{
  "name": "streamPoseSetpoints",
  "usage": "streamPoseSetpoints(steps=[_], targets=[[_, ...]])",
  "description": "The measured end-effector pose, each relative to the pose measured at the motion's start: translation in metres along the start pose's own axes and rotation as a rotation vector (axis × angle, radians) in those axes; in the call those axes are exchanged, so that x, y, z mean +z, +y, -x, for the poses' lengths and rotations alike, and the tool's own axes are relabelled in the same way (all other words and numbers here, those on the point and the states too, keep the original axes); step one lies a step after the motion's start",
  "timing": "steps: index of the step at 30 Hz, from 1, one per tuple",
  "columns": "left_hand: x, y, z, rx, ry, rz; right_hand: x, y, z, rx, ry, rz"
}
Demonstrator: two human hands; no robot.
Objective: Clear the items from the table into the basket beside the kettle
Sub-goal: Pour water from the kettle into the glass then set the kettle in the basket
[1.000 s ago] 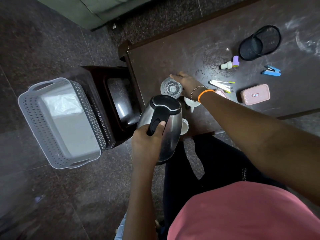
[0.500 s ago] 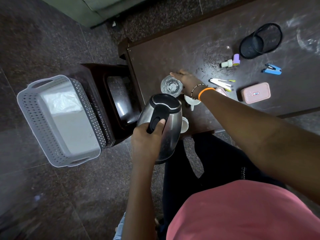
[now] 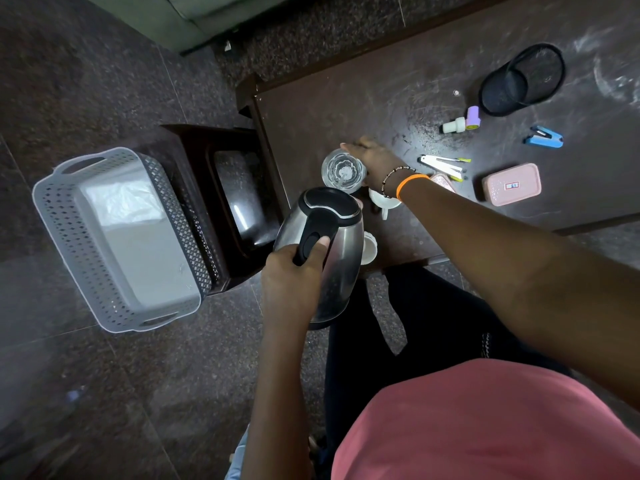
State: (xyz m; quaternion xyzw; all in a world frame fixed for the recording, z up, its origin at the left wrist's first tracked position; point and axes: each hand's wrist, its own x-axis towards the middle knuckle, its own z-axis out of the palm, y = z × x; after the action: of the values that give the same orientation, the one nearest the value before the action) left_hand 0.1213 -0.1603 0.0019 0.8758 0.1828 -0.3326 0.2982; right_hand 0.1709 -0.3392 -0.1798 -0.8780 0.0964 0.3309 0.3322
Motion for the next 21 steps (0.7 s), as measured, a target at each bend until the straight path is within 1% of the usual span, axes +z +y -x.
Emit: streamPoseSetpoints(steps=[21], targets=[[0.0001,0.0013,0.0005,-0.006,0.005,-0.016,0.0033,0.0006,-0.0037,-0.003,-0.002,0.020]])
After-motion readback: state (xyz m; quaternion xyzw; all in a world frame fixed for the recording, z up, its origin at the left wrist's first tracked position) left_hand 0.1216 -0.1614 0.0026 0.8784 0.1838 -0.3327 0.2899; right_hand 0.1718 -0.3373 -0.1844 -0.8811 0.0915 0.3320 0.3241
